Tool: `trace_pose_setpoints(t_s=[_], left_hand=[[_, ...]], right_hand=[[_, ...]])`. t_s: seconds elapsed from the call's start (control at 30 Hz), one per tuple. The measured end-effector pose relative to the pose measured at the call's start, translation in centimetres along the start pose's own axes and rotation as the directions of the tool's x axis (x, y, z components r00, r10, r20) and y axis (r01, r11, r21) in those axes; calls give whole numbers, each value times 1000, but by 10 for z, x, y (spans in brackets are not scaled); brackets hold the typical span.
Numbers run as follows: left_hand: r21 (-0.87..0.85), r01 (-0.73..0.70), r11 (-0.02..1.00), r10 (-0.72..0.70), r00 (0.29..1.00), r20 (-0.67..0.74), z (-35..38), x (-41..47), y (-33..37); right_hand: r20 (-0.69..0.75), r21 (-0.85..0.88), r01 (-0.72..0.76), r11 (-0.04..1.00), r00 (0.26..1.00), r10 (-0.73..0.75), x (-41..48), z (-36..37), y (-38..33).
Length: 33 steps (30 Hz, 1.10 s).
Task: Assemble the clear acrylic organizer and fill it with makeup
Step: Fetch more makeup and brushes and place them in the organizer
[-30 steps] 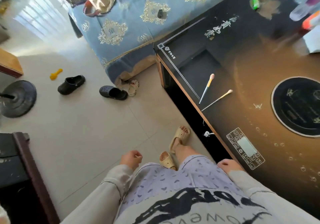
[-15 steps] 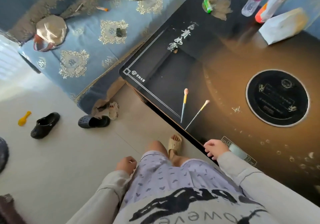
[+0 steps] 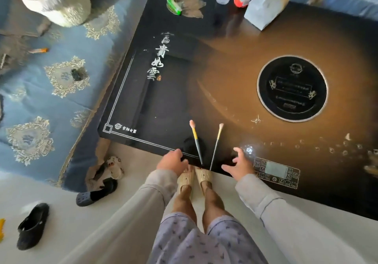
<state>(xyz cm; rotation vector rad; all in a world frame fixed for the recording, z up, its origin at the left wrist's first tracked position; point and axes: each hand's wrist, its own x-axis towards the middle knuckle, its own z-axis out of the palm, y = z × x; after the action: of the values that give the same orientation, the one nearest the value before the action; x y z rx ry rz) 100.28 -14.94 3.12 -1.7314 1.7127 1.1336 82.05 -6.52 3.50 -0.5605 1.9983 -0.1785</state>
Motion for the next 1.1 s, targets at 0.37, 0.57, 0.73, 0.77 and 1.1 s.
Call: trace_pose_setpoints(t_s=[0.37, 0.57, 0.73, 0.77, 1.1], left_hand=[[89, 29, 996, -12, 984, -179, 21, 61, 55], [156, -12, 988, 46, 976, -215, 22, 61, 51], [197, -72, 978, 79, 996, -27, 12, 38, 29], [192, -90, 977, 89, 996, 17, 9, 31, 22], [165, 31, 986, -52, 991, 126, -6, -34, -99]], right_hand=[[-242, -154, -47, 987, 970, 8, 57, 29, -54], [-253, -233, -51, 971, 967, -10, 55, 31, -46], [-138, -165, -58, 985, 990, 35, 24, 24, -21], [-112, -159, -61, 985, 993, 44, 15, 23, -14], [-71, 2, -227, 974, 971, 227, -81, 34, 81]])
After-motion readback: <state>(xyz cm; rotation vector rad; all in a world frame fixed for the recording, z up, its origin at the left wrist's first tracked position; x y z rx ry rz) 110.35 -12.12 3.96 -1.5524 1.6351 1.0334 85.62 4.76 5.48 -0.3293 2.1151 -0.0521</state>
